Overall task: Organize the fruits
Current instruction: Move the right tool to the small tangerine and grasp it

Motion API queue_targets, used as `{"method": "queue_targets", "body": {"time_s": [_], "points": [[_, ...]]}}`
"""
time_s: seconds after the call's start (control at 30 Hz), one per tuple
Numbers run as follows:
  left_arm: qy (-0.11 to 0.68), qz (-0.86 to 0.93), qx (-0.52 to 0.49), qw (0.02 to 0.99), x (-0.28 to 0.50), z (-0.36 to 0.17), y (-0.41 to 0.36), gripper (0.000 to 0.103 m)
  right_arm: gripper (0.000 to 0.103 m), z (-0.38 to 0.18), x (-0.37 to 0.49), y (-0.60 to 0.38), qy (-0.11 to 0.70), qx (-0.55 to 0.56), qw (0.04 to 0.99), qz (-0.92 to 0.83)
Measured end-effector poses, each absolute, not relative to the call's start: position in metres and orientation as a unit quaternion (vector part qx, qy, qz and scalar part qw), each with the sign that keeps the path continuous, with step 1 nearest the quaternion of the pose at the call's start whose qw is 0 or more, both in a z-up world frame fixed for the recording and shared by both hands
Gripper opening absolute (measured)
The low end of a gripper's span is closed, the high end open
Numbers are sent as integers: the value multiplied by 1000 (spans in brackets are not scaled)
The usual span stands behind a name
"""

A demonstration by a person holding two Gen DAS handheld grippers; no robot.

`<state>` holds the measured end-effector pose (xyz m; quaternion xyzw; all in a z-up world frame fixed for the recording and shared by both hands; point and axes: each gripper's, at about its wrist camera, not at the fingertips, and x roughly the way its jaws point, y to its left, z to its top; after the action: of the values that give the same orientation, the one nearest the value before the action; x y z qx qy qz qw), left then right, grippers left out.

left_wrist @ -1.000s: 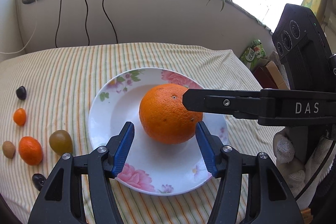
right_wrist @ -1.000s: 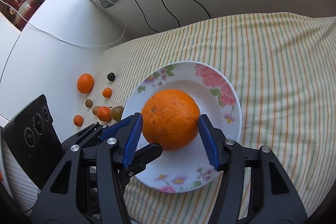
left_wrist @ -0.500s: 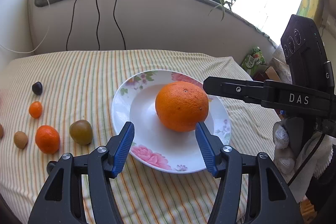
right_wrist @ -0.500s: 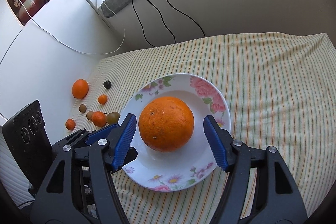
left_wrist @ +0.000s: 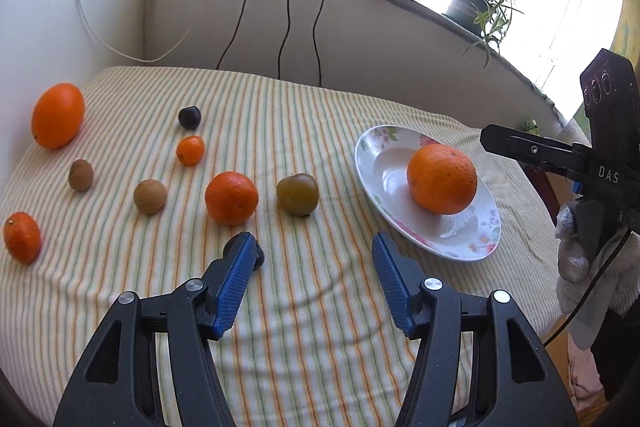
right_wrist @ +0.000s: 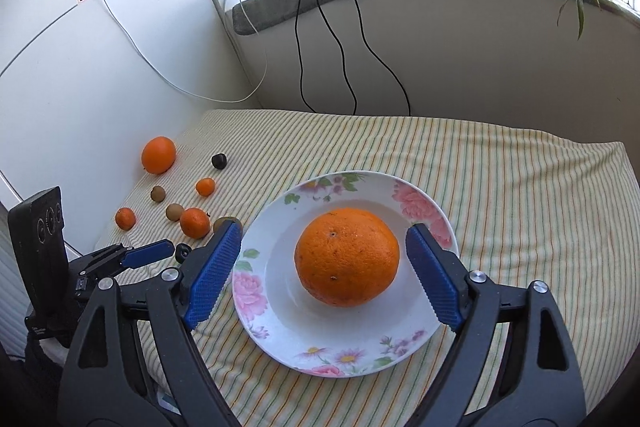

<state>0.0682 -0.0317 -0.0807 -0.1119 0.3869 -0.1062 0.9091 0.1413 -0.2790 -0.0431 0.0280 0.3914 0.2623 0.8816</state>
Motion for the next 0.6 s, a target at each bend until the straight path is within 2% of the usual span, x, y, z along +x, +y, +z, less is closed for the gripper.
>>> {"method": "queue_targets", "body": {"time_s": [0.33, 0.4, 0.47, 0.6], "points": [[398, -77, -139, 903, 67, -99, 1, 59, 87, -41, 144, -223, 405, -19, 856, 319], [402, -81, -141, 901, 69, -102, 3, 52, 87, -42, 146, -211, 410, -24, 848, 334], [405, -83, -139, 900, 69, -105, 1, 51, 87, -44, 150, -199, 417, -28, 841, 344], [408, -87, -141, 898, 73, -108, 3, 48, 76, -51, 157, -174, 437, -33, 820, 369]]}}
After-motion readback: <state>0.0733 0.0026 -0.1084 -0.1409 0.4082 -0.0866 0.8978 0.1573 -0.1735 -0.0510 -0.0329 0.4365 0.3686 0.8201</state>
